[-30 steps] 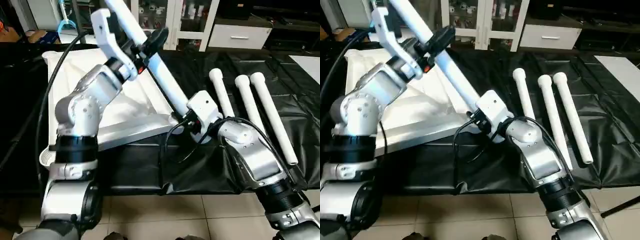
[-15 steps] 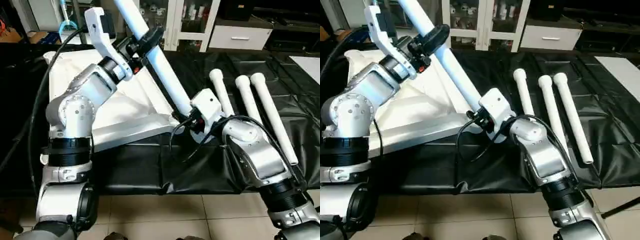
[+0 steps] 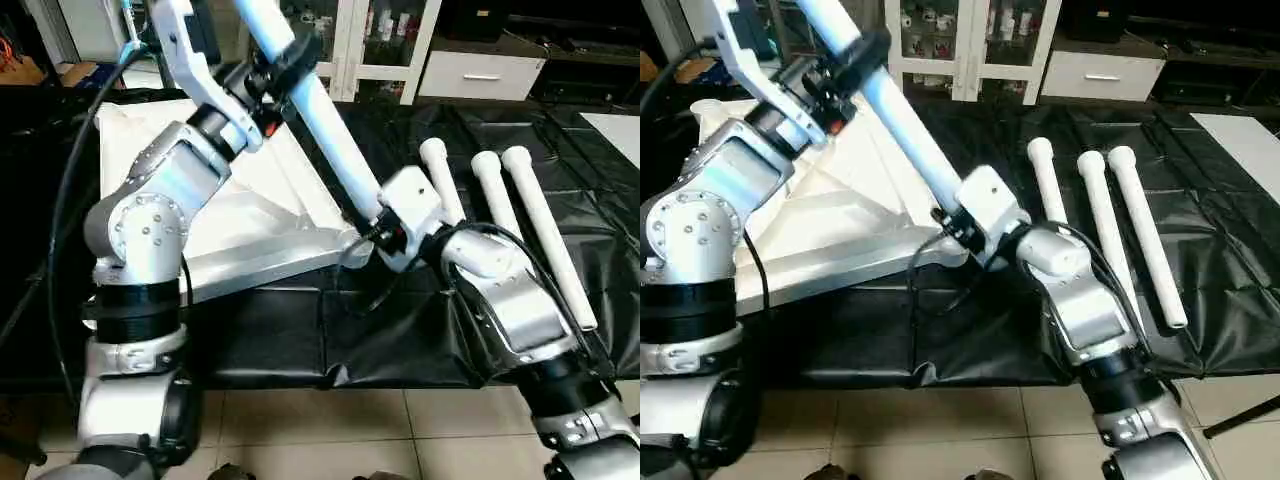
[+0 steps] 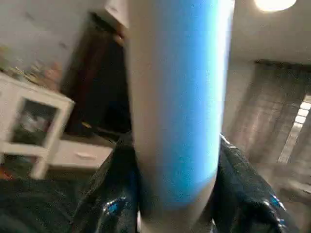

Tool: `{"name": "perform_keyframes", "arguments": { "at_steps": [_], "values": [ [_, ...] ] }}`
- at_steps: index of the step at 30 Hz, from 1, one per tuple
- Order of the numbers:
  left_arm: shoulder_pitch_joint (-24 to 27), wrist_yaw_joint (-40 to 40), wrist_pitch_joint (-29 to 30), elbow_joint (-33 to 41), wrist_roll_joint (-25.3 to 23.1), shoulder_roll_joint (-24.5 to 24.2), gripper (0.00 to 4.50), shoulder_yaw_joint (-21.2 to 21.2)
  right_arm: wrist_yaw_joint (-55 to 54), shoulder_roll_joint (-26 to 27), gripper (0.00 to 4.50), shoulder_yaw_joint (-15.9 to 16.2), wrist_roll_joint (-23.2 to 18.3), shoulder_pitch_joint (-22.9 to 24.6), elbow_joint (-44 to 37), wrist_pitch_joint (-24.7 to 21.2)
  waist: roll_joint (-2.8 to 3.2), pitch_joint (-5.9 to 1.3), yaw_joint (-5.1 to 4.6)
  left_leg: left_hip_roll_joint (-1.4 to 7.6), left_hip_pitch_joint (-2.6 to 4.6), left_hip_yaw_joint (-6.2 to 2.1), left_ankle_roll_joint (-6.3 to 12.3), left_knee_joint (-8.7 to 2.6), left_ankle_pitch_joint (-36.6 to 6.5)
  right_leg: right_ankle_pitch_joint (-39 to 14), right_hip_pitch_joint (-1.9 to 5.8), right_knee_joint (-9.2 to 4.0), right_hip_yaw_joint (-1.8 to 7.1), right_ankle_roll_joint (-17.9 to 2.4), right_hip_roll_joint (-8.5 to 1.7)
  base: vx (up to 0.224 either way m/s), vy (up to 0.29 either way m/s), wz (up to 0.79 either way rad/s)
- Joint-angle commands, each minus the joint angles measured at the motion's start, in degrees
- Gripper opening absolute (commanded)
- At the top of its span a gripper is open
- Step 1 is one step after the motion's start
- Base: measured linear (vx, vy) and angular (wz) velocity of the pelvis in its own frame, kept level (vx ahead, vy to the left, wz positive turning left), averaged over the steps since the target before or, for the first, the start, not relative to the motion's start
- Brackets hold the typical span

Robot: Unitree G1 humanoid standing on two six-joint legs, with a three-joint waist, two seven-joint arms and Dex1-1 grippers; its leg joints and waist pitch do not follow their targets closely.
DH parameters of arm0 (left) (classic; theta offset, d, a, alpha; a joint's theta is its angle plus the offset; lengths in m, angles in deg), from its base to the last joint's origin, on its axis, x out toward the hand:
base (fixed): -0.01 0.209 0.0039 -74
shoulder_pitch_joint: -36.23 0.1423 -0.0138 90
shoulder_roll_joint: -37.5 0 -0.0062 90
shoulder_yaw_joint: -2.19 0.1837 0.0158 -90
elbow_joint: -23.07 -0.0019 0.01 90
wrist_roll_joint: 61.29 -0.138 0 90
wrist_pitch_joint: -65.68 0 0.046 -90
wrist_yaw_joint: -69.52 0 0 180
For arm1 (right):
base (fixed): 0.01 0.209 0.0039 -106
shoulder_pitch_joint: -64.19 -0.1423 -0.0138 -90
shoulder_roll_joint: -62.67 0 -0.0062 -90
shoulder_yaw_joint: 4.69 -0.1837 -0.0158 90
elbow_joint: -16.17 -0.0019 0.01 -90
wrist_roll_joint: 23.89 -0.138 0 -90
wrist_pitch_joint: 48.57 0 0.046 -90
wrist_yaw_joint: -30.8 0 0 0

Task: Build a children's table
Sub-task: Insert table leg to table base

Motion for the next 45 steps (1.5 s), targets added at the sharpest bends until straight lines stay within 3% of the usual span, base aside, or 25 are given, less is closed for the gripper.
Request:
{"name": "perform_keyframes", "arguments": {
  "at_steps": [1,6,13,23,45],
  "values": [
    [0.2,-1.4,-3.4,2.2,-1.8,0.5,1.63,-0.5,-3.0,0.1,2.71,-0.2,2.5,-1.2,1.8,1.8,-0.37,-4.79,0.27,0.38,0.34,0.23,-0.51,-3.47,-5.8,-5.1,3.76,-3.41,2.11,-10.5,-3.06,0.0,0.0,0.0],
    [0.9,-1.8,-7.7,3.6,-3.8,2.1,1.58,0.2,-7.1,2.5,3.15,-0.2,4.2,-1.9,1.4,1.0,-0.39,-4.82,0.21,0.36,0.38,0.25,-0.61,-3.48,-5.8,-5.1,3.6,-3.27,2.12,-9.5,-2.97,0.0,0.0,0.0],
    [2.2,-0.4,-6.7,5.3,-4.5,1.7,1.58,2.6,-10.1,4.5,3.82,0.6,6.5,-3.0,3.7,2.3,-0.36,-4.75,0.18,0.45,0.58,0.24,-1.46,-3.59,-6.8,-5.5,3.25,-3.24,2.1,-9.1,-2.95,0.0,0.0,0.0],
    [2.3,-0.1,-8.9,4.6,-6.1,1.3,1.58,3.2,-10.9,4.9,3.83,0.8,8.3,-3.9,5.3,3.2,-0.55,-4.82,0.16,0.33,0.5,0.23,-1.45,-3.51,-6.0,-3.8,3.47,-3.01,2.15,-8.7,-2.91,0.0,0.0,0.0],
    [2.8,3.4,-6.7,7.1,-3.7,0.7,1.58,4.9,-9.1,5.5,1.93,0.5,8.2,-4.4,9.9,5.0,-0.58,-4.82,0.22,0.36,0.56,0.28,-1.18,-3.44,-6.4,-4.2,3.44,-2.94,2.12,-9.3,-2.93,0.0,0.0,0.0]
  ]
}}
